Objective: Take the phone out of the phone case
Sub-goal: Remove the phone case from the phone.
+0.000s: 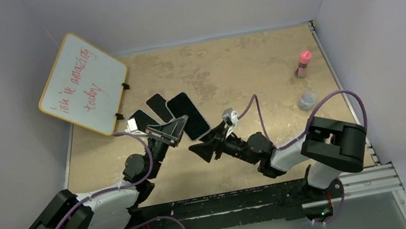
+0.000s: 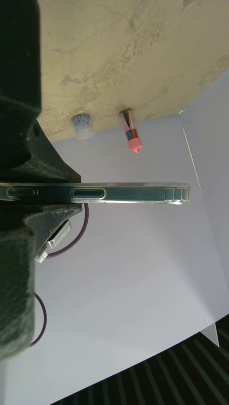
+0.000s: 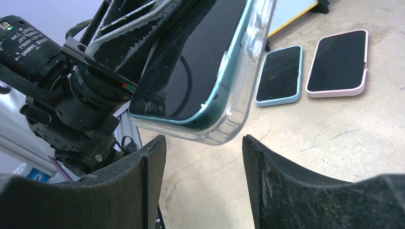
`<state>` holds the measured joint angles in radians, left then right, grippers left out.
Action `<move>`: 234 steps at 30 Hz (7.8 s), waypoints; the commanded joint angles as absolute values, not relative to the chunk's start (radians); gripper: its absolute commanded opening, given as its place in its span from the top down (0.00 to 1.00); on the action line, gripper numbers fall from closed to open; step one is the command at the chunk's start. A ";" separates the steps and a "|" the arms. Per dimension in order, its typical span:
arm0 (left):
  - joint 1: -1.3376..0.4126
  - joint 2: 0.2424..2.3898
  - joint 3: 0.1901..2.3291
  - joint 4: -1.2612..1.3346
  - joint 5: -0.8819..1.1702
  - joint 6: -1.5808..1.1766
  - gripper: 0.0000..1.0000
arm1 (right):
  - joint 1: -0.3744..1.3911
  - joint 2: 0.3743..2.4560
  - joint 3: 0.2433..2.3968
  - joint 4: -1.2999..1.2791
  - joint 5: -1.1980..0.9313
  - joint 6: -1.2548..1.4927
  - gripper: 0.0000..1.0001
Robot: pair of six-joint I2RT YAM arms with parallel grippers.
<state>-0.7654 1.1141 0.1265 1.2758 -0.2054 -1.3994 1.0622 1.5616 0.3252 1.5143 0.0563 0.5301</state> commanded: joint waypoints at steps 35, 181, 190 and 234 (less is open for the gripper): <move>-0.790 1.114 0.156 1.381 -0.218 -1.431 1.00 | 1.068 1.452 0.345 1.889 0.030 0.445 0.44; -0.788 0.973 0.316 1.149 0.599 -1.094 1.00 | 0.592 1.232 0.426 1.389 -0.369 0.754 0.75; -0.788 1.019 0.318 1.179 0.575 -1.107 1.00 | 0.591 1.314 0.473 1.522 -0.573 0.825 0.69; -0.588 1.272 0.386 0.421 0.342 -0.868 0.49 | 0.591 1.744 0.472 1.472 -0.750 0.894 1.00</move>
<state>-0.5842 1.2854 0.3473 0.5705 0.5278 -0.9745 0.5587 1.7523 0.4686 1.3773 -0.7712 0.8730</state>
